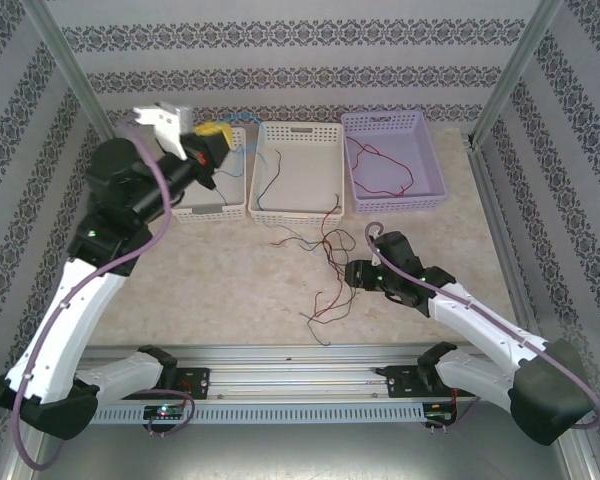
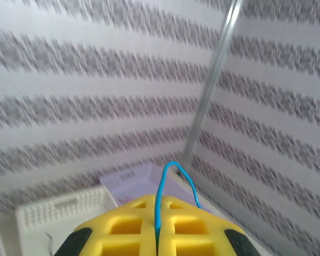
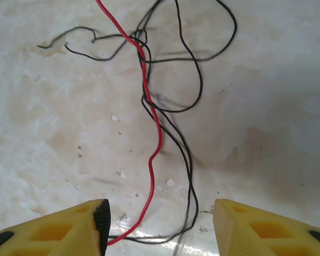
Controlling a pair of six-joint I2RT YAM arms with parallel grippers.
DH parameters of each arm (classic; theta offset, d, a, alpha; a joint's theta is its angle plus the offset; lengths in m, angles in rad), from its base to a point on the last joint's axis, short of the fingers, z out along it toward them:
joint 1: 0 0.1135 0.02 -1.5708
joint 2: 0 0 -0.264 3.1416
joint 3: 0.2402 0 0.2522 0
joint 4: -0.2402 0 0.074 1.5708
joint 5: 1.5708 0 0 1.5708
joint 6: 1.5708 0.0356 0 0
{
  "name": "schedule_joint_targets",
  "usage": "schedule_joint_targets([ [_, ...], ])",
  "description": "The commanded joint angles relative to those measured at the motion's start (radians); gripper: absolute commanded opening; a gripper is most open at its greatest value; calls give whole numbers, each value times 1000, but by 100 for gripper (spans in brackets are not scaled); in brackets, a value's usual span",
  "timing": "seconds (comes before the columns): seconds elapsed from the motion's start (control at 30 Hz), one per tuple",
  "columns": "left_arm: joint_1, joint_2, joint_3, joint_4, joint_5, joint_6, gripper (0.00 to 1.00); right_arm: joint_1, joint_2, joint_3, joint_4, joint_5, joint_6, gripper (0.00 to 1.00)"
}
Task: Untangle the cables
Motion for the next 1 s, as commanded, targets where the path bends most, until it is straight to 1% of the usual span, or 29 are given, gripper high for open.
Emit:
schedule_joint_targets([
  [0.0, 3, 5, 99, -89, -194, 136, 0, -6, -11, -27, 27, 29, 11, 55],
  [0.07, 3, 23, 150, -94, -255, 175, 0, -7, -17, -37, 37, 34, 10, 55],
  [0.17, 4, 73, 236, -121, -292, 227, 0, -6, -15, -46, 52, 27, 12, 55],
  [0.27, 15, 121, 272, -119, -349, 281, 0, -6, -14, -45, 57, 8, 19, 55],
  [0.37, 61, 168, 279, -99, -363, 295, 0, -2, -34, -46, 57, -10, 22, 55],
  [0.53, 149, 230, 284, -35, -383, 268, 0, 4, -81, -22, 8, -21, 6, 55],
  [0.6, 160, 257, 285, -5, -409, 276, 0, 5, -104, -10, -19, -20, -1, 55],
  [0.8, 177, 332, 281, 55, -432, 300, 0, 6, -157, 11, -63, -21, -10, 55],
  [0.97, 184, 374, 215, 146, -474, 331, 0, 8, -157, 12, -61, -28, -11, 56],
])
